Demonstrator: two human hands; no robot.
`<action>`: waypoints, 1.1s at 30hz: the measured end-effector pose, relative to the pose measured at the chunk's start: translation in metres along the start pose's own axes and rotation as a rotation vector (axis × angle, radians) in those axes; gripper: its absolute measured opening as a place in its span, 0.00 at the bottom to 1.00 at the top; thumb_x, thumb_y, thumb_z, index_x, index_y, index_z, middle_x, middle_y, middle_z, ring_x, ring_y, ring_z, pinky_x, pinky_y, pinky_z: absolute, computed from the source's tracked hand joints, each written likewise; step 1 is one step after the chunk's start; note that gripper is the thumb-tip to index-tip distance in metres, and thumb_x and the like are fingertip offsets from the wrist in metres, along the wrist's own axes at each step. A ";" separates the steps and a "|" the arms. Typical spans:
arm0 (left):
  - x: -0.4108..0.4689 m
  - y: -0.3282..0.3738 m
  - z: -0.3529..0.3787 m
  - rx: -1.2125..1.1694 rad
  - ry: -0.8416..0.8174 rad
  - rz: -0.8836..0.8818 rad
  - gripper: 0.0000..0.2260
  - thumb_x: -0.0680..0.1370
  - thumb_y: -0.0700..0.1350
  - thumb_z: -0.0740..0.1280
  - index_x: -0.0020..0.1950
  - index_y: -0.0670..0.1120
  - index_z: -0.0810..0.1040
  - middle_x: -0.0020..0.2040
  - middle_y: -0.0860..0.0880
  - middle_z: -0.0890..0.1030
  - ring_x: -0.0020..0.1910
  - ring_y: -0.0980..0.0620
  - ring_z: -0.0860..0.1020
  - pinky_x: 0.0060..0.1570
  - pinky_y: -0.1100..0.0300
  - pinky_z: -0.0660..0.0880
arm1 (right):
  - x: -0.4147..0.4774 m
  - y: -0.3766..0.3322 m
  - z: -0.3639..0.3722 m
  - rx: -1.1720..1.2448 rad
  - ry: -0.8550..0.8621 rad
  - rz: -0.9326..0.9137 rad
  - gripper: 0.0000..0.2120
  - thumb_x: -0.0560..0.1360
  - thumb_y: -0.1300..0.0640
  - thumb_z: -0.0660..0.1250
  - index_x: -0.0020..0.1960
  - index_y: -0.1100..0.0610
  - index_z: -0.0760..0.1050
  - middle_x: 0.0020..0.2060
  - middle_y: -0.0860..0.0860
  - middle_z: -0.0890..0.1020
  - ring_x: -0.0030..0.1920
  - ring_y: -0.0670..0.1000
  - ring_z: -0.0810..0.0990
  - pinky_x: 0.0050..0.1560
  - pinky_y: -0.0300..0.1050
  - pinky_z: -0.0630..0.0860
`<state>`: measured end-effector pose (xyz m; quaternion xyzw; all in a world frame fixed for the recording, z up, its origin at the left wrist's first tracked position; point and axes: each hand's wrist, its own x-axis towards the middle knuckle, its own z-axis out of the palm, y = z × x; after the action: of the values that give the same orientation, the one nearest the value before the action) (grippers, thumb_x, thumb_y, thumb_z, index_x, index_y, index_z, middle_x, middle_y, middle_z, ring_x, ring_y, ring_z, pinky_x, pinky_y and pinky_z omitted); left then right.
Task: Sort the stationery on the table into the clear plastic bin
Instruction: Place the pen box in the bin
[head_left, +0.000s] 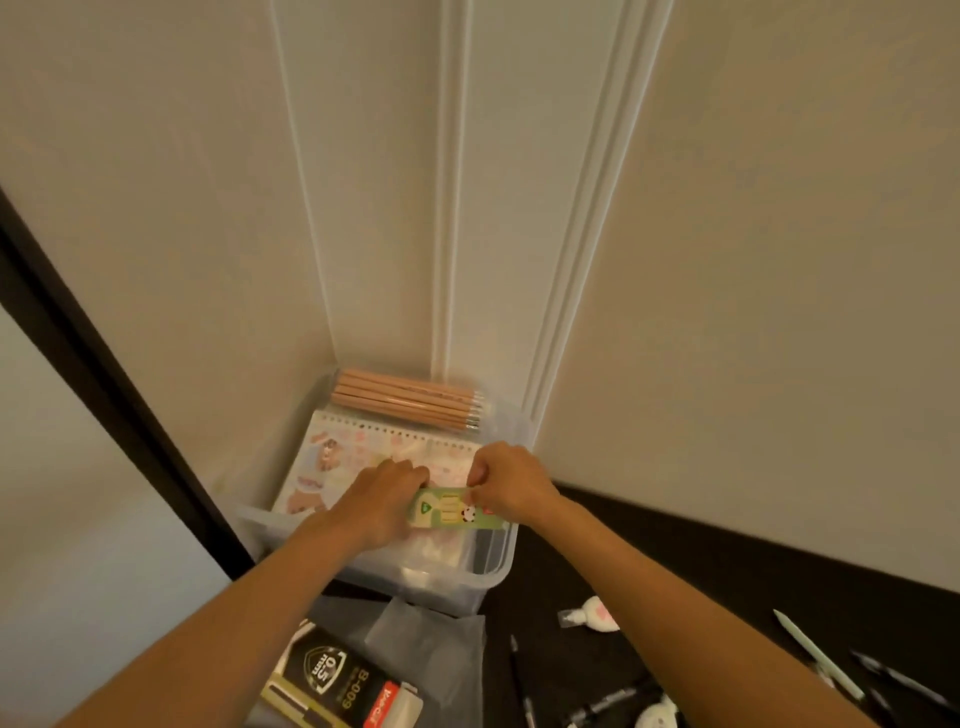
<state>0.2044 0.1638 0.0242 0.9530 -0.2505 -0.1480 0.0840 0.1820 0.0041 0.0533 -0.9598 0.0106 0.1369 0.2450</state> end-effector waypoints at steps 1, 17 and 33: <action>0.004 -0.002 0.005 -0.018 -0.024 0.010 0.16 0.72 0.45 0.70 0.59 0.49 0.71 0.59 0.48 0.74 0.55 0.51 0.72 0.53 0.58 0.71 | 0.003 0.002 0.004 -0.022 0.010 -0.006 0.09 0.73 0.58 0.68 0.51 0.60 0.78 0.51 0.55 0.80 0.53 0.55 0.78 0.54 0.49 0.74; 0.005 0.007 0.012 -0.130 -0.197 -0.118 0.12 0.80 0.40 0.58 0.35 0.45 0.70 0.36 0.50 0.71 0.39 0.50 0.71 0.37 0.61 0.66 | -0.009 0.012 0.038 -0.416 -0.108 -0.130 0.10 0.76 0.59 0.58 0.49 0.60 0.78 0.47 0.54 0.80 0.58 0.56 0.72 0.70 0.54 0.47; -0.063 0.141 -0.017 -0.298 0.212 0.058 0.14 0.81 0.41 0.56 0.66 0.44 0.67 0.55 0.43 0.77 0.53 0.46 0.76 0.52 0.55 0.72 | -0.134 0.075 0.020 0.381 0.382 0.192 0.19 0.77 0.63 0.59 0.67 0.56 0.70 0.72 0.54 0.61 0.65 0.52 0.71 0.61 0.41 0.67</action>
<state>0.0938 0.0757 0.0883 0.9327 -0.2428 -0.0797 0.2543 0.0419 -0.0586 0.0377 -0.8995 0.1729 -0.0285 0.4003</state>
